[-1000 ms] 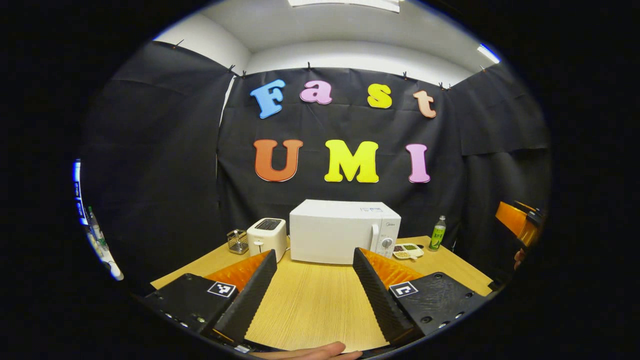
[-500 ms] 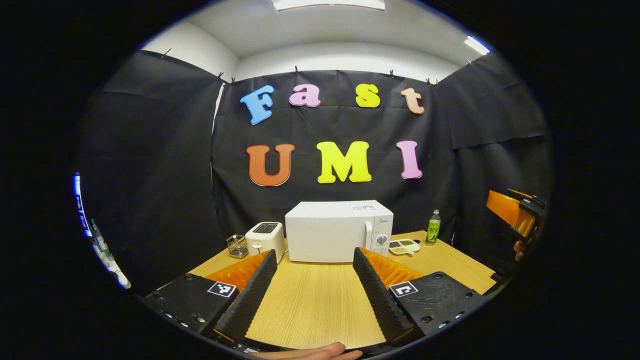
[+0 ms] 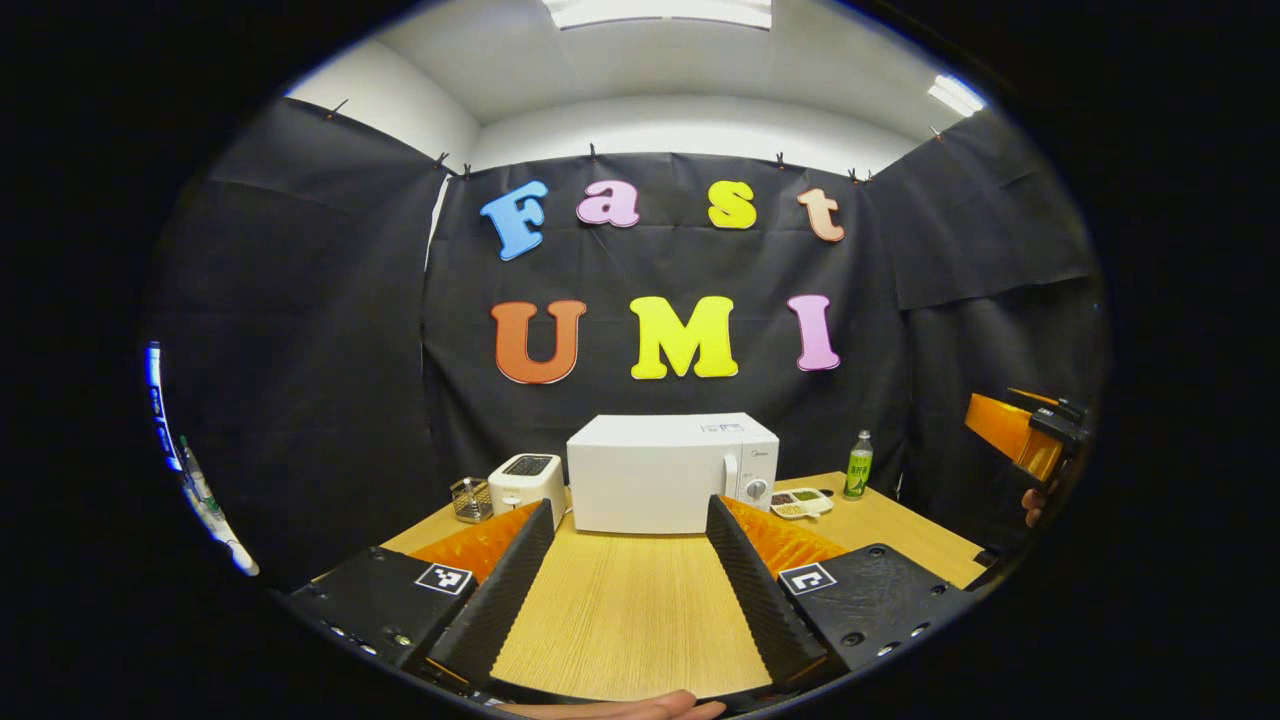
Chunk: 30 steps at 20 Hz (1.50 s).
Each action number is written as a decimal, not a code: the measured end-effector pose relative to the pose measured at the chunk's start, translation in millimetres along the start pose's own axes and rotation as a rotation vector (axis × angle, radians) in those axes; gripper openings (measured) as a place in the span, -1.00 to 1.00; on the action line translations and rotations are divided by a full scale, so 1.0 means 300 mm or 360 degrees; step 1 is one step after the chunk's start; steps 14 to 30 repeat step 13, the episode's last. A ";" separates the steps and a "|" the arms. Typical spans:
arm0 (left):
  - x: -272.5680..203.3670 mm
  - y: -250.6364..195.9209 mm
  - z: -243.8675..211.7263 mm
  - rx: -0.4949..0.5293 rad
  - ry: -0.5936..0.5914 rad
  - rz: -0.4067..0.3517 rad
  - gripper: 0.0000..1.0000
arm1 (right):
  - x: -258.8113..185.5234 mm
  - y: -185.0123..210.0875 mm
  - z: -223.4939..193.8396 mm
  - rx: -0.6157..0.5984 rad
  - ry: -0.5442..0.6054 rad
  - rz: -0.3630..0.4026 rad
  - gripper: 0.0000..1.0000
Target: Open the microwave oven with the left hand, put the food in, and close the microwave oven.
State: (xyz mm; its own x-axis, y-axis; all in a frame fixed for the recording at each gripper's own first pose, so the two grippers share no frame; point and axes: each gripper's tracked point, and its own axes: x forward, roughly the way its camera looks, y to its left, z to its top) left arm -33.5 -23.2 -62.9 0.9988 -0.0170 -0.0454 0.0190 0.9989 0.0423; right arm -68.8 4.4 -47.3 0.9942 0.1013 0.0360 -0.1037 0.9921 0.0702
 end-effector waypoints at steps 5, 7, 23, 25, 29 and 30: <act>0.000 -0.005 0.003 -0.0003 0.0003 -0.0015 0.69 | -0.002 -0.007 0.016 -0.0011 -0.0024 -0.0010 0.70; -0.001 -0.012 0.007 0.0003 -0.0001 -0.0018 0.90 | 0.001 0.006 0.012 -0.0012 -0.0019 0.0004 0.84; -0.008 -0.036 0.014 0.0007 -0.0019 -0.0063 0.90 | 0.007 0.008 0.006 0.0005 -0.0010 0.0013 0.84; -0.008 -0.036 0.014 0.0007 -0.0019 -0.0063 0.90 | 0.007 0.008 0.006 0.0005 -0.0010 0.0013 0.84; -0.008 -0.036 0.014 0.0007 -0.0019 -0.0063 0.90 | 0.007 0.008 0.006 0.0005 -0.0010 0.0013 0.84; -0.008 -0.036 0.014 0.0007 -0.0019 -0.0063 0.90 | 0.007 0.008 0.006 0.0005 -0.0010 0.0013 0.84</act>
